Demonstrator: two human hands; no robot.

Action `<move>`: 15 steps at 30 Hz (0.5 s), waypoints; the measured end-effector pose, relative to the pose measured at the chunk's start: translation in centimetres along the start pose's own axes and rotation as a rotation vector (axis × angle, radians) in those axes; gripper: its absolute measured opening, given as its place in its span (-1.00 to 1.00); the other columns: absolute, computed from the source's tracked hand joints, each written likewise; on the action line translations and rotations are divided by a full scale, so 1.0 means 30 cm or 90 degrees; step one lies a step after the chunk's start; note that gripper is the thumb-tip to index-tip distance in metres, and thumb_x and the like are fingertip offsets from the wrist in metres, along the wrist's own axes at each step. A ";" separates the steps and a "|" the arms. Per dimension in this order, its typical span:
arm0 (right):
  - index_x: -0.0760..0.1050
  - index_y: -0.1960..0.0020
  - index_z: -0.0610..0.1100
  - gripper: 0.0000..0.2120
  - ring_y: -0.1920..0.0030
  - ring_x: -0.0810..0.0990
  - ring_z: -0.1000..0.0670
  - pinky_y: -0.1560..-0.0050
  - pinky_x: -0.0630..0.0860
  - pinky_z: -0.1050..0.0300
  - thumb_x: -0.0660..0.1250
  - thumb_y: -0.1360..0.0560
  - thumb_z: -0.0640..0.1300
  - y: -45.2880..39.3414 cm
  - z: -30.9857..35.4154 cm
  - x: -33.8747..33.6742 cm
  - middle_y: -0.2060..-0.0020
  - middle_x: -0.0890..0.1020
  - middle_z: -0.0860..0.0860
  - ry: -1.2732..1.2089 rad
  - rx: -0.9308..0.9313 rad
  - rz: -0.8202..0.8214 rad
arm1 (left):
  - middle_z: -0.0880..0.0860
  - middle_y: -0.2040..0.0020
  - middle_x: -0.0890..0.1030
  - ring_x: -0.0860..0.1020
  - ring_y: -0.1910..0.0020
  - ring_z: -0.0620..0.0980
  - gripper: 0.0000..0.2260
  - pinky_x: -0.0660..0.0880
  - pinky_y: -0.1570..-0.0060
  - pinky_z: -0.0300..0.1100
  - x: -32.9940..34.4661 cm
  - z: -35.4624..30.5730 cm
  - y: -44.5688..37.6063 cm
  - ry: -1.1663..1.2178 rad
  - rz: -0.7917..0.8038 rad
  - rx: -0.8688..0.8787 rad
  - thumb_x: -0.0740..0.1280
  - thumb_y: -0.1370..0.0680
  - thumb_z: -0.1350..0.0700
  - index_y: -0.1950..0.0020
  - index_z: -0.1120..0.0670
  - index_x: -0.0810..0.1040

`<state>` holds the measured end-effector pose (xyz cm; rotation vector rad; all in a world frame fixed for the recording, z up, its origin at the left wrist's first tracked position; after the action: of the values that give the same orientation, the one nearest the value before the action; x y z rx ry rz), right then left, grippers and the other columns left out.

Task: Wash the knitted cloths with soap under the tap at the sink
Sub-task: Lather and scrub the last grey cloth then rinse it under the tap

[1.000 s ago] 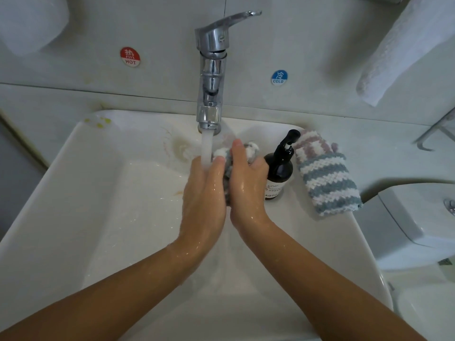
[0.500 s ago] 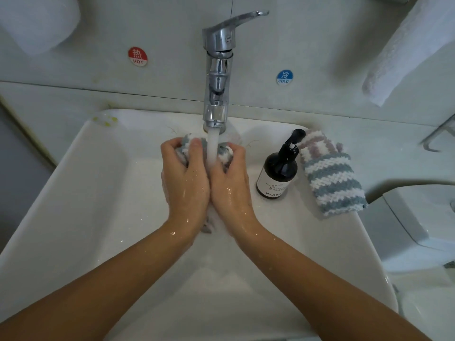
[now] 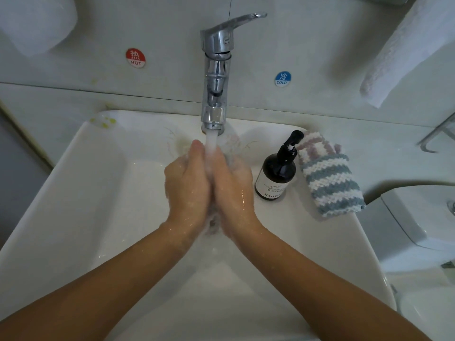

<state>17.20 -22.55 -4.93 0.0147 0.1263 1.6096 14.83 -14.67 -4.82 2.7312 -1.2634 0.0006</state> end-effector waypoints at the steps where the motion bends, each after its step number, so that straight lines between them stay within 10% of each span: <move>1: 0.57 0.13 -0.06 -0.68 0.16 0.67 -0.02 0.05 0.62 -0.15 0.26 -0.54 0.18 -0.003 -0.005 0.000 0.23 0.66 -0.02 0.016 0.004 -0.002 | -0.06 0.46 0.53 0.50 0.47 -0.15 -0.63 0.45 0.39 -0.20 0.000 0.005 -0.007 0.019 -0.003 -0.021 0.21 -0.58 -0.06 0.37 0.06 0.52; 5: 0.43 0.14 0.07 -0.83 0.26 0.53 0.25 0.15 0.54 0.19 0.17 -0.61 0.00 0.001 -0.007 -0.001 0.28 0.54 0.18 0.044 -0.029 0.033 | -0.01 0.21 0.65 0.62 0.18 -0.03 -0.68 0.55 0.13 -0.11 -0.025 0.020 -0.052 0.002 -0.032 -0.006 0.13 -0.63 -0.06 0.15 0.02 0.60; 7: 0.38 0.01 0.16 -0.89 0.18 0.57 0.20 0.11 0.62 0.04 0.20 -0.61 -0.06 0.016 -0.001 0.008 0.22 0.53 0.21 0.036 -0.038 0.080 | 0.00 0.12 0.59 0.59 0.10 0.03 -0.80 0.53 0.03 -0.03 -0.036 0.024 -0.071 0.005 -0.030 -0.006 0.12 -0.65 0.01 0.07 -0.01 0.49; 15: 0.40 -0.27 0.09 -0.72 -0.04 0.62 0.08 -0.05 0.60 0.12 0.24 -0.60 -0.15 0.014 0.022 -0.005 -0.06 0.61 0.04 -0.041 -0.037 0.073 | -0.05 0.13 0.60 0.61 0.16 -0.06 -0.87 0.50 0.25 -0.19 0.014 0.038 -0.047 -0.055 0.103 -0.024 0.21 -0.59 0.07 -0.10 0.01 0.48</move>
<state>16.84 -22.67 -4.24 0.0291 0.0300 1.7254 16.13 -14.22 -6.11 2.6161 -1.4887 -0.1249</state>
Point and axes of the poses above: each hand's wrist, its own y-axis away from the middle knuckle, its own x-axis out of the palm, z = x × y, the point moved 5 cm from there along -y, towards the middle knuckle
